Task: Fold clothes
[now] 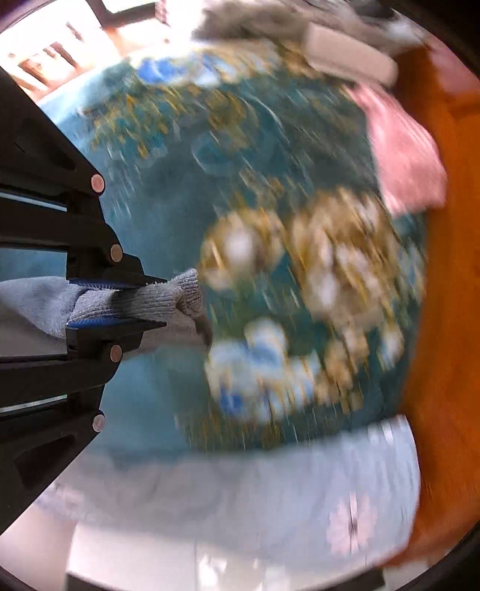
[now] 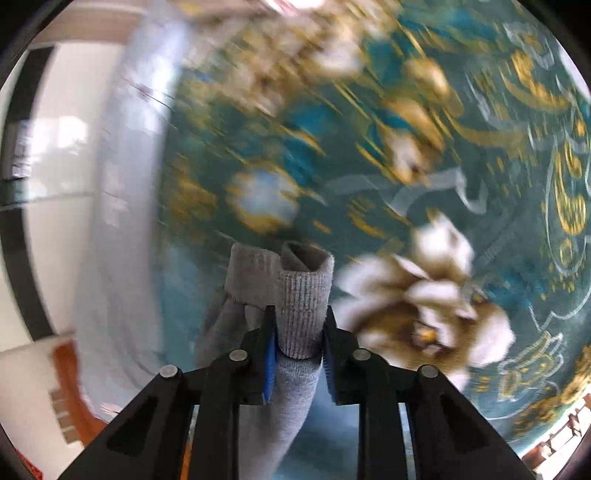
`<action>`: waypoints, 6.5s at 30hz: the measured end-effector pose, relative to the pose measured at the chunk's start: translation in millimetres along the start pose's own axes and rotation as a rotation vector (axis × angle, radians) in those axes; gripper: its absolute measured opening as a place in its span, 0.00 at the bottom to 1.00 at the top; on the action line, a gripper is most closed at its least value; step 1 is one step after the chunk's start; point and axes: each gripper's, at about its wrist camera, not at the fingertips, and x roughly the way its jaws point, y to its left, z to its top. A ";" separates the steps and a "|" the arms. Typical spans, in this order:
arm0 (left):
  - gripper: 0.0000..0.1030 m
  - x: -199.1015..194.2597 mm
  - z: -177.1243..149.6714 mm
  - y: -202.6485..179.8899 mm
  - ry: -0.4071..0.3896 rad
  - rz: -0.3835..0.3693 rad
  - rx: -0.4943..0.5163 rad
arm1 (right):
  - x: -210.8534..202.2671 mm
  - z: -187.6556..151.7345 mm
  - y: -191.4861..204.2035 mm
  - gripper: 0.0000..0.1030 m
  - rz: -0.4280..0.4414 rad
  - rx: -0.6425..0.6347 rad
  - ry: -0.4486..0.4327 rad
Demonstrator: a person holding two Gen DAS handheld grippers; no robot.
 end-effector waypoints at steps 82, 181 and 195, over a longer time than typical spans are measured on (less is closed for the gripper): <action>0.64 -44.0 -372.9 -125.9 0.077 0.145 1.034 | -9.8 1.3 -32.2 0.49 0.022 -0.208 0.233; 0.71 117.3 -194.5 -13.7 0.429 0.059 0.889 | 8.7 -318.4 203.8 0.42 -0.536 -0.981 0.153; 0.71 69.4 -187.3 -17.2 0.506 -0.236 0.761 | 65.2 -343.9 208.1 0.49 -0.522 -1.118 0.294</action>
